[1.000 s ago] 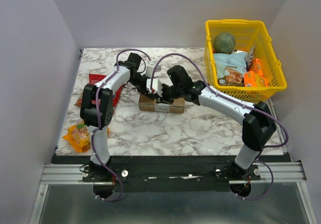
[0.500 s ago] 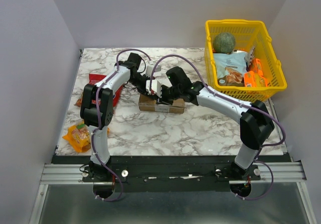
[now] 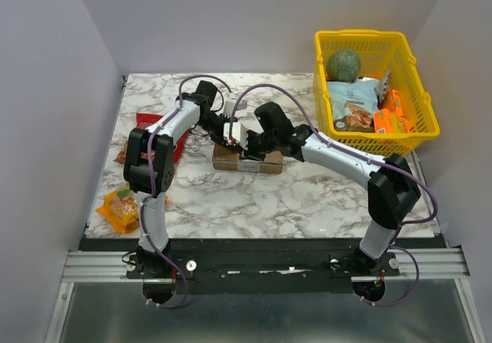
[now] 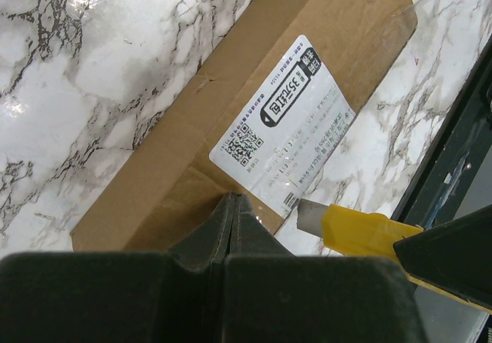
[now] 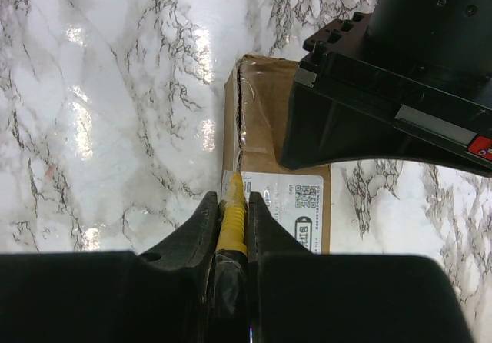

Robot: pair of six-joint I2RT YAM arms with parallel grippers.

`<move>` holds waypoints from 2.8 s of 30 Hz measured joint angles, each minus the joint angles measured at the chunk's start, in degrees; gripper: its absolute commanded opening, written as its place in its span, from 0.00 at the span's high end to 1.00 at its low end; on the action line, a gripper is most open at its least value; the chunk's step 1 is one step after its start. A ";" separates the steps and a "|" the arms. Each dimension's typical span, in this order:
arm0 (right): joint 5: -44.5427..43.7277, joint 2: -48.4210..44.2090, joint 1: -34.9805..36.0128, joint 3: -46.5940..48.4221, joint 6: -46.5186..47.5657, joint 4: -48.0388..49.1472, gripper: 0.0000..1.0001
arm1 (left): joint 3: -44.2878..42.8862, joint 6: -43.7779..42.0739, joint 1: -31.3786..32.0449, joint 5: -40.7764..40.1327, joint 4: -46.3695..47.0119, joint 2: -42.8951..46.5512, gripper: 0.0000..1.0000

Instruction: Unpack the express box

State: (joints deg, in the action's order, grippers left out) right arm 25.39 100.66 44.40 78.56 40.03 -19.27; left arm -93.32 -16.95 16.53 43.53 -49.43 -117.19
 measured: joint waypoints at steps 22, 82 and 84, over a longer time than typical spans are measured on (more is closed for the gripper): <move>0.00 -0.02 0.00 0.02 0.07 0.04 1.00 | -1.55 -0.83 -0.02 0.35 -1.70 -1.11 1.00; -0.42 -0.02 0.00 1.68 0.57 -1.84 1.00 | -2.25 -0.81 -0.07 0.98 -2.36 -2.03 1.00; -0.37 -0.02 0.00 1.68 0.55 -1.84 1.00 | -2.25 -0.81 -0.09 1.01 -2.36 -2.08 1.00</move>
State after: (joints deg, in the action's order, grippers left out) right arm 25.02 100.64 44.40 80.25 40.58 -21.10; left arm -95.57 -17.76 16.45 44.53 -51.79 -119.26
